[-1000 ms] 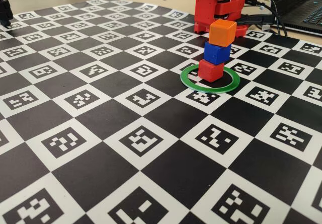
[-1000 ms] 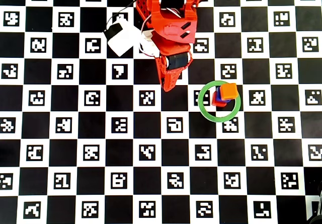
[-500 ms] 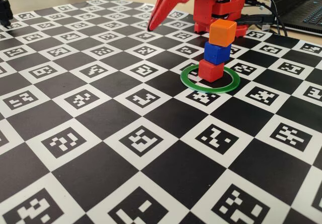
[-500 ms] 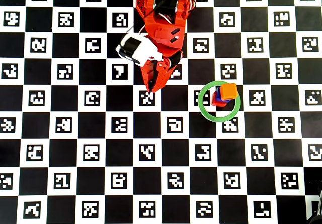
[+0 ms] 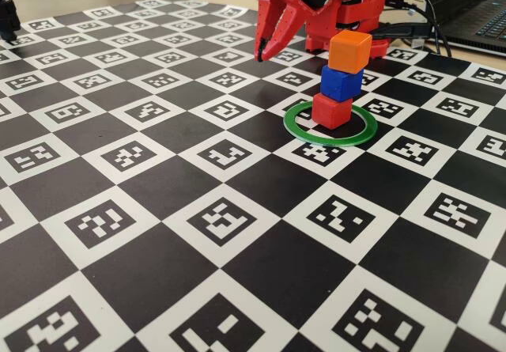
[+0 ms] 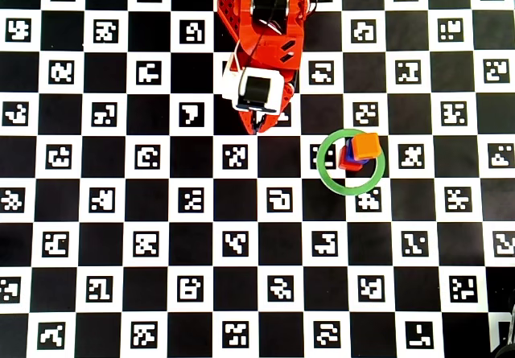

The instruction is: Grab the red cube then put it in the green circle then put the blue cube on top and finally the orange cube on top

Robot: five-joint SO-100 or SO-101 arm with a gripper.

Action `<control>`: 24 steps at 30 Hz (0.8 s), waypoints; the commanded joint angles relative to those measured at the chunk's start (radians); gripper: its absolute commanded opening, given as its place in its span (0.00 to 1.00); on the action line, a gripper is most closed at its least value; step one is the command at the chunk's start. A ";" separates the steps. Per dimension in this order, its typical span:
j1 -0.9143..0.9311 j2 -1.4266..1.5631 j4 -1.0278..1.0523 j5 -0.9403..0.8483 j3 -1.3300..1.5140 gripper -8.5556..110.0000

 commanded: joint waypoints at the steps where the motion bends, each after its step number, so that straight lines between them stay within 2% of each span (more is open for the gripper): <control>1: -0.020 0.051 0.104 -0.057 0.055 0.02; 3: -0.026 0.051 0.132 -0.055 0.055 0.02; 6: -0.029 0.051 0.149 0.038 0.055 0.02; 24: -0.029 0.051 0.149 0.037 0.055 0.02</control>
